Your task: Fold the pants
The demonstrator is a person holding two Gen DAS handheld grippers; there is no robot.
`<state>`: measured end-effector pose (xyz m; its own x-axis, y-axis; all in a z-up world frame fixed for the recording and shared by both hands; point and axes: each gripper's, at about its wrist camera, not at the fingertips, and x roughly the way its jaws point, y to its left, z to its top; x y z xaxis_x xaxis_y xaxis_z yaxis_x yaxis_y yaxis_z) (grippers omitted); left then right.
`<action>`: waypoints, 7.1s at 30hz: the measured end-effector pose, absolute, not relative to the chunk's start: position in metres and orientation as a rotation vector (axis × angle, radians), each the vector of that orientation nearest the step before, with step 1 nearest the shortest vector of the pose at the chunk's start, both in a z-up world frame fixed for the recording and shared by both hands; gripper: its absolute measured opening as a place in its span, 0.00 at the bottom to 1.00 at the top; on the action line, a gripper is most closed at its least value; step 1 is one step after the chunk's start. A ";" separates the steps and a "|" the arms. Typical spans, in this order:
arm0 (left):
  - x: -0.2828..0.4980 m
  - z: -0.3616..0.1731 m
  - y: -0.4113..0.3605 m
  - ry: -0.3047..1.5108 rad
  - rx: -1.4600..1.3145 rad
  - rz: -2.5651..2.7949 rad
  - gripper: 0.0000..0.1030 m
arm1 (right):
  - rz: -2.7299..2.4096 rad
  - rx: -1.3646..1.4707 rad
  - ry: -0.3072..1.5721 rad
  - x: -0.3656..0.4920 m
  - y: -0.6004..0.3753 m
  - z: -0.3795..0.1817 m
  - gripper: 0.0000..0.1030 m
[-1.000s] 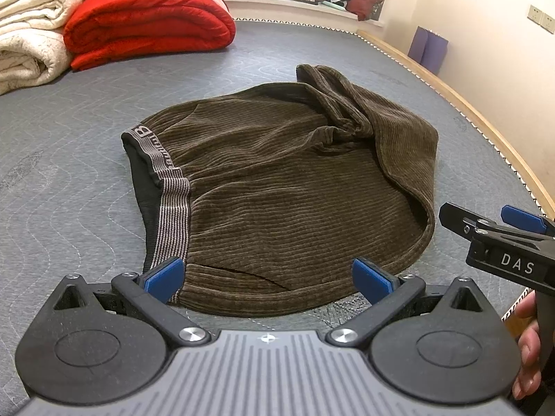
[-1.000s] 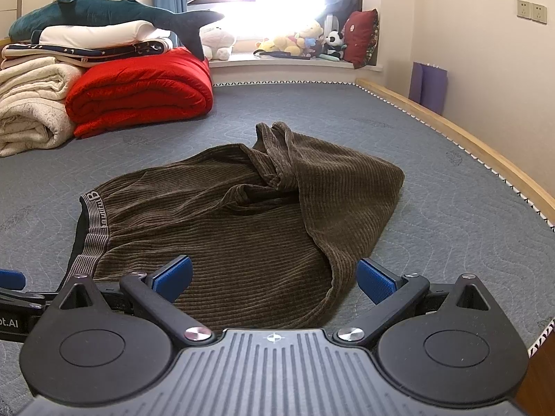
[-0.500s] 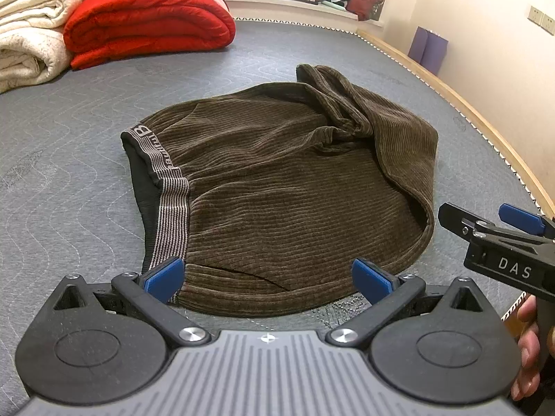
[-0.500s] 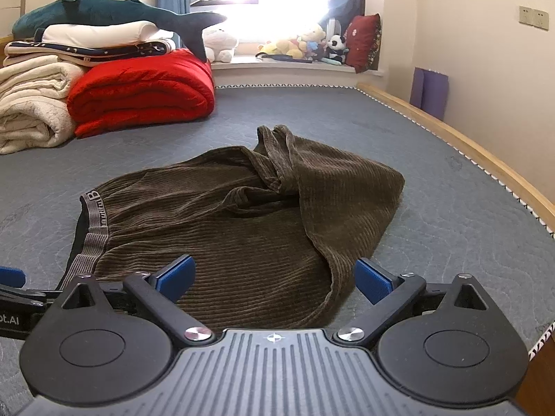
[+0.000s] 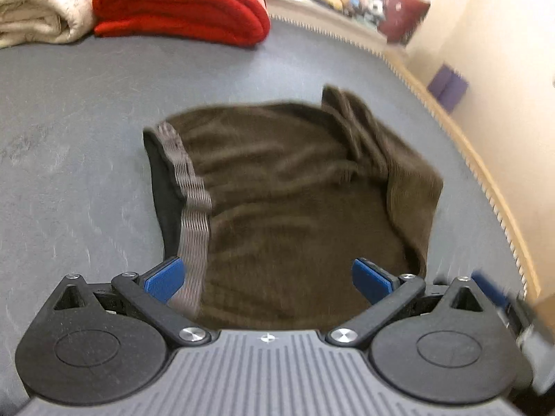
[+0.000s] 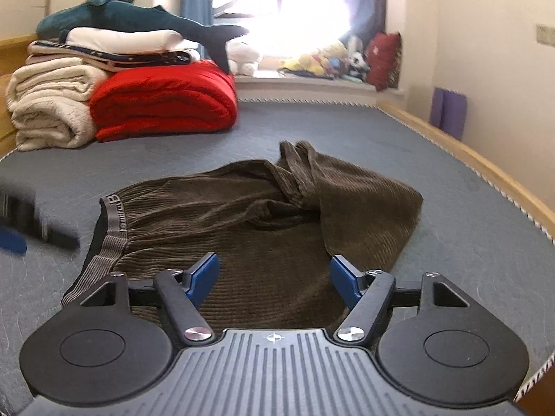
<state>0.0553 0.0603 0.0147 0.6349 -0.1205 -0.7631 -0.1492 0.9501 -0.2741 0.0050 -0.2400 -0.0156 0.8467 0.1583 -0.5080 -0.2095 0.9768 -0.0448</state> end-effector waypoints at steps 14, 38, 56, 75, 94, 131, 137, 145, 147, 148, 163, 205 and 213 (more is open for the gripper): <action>0.151 -0.024 0.153 0.879 -0.209 0.030 0.18 | 0.516 -0.218 0.673 0.017 -0.154 -0.043 0.30; 0.236 -0.133 0.193 1.070 -0.403 0.036 0.52 | 0.786 -0.568 0.794 0.022 -0.030 -0.112 0.35; 0.160 -0.031 0.256 0.892 -0.280 0.046 0.10 | 0.924 -0.555 0.574 -0.066 0.040 -0.024 0.16; 0.079 0.008 0.366 0.841 -0.302 0.261 0.11 | 0.958 -0.385 0.770 -0.063 0.103 -0.016 0.22; -0.006 0.073 0.186 0.712 -0.158 0.305 0.69 | 0.443 -0.135 0.674 0.098 -0.212 0.046 0.45; 0.047 0.033 0.180 0.814 -0.115 0.171 0.37 | 0.433 -0.158 0.873 0.155 -0.239 -0.011 0.06; 0.037 0.033 0.178 0.818 -0.057 0.131 0.41 | 0.606 -0.160 0.993 0.103 -0.320 -0.017 0.00; 0.035 0.028 0.189 0.849 -0.110 0.129 0.51 | 0.453 -0.158 1.001 0.098 -0.359 -0.020 0.06; 0.038 0.027 0.188 0.857 -0.099 0.136 0.57 | 0.421 -0.091 0.938 0.113 -0.351 -0.008 0.21; 0.040 0.026 0.186 0.862 -0.092 0.137 0.60 | 0.411 -0.062 0.913 0.121 -0.345 -0.002 0.27; 0.055 0.017 0.173 0.888 -0.081 0.097 1.00 | 0.130 -0.303 0.964 0.234 -0.204 -0.054 0.46; 0.071 0.016 0.152 0.937 -0.073 0.139 0.59 | 0.127 0.001 0.851 0.169 -0.378 -0.012 0.32; 0.077 0.011 0.150 0.948 -0.088 0.117 0.59 | 0.297 -0.322 0.941 0.200 -0.281 -0.051 0.51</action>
<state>0.0767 0.1504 0.0114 0.5775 0.0610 -0.8141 -0.1383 0.9901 -0.0239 0.1997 -0.2814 -0.0508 0.5549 0.1085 -0.8248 -0.3850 0.9124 -0.1389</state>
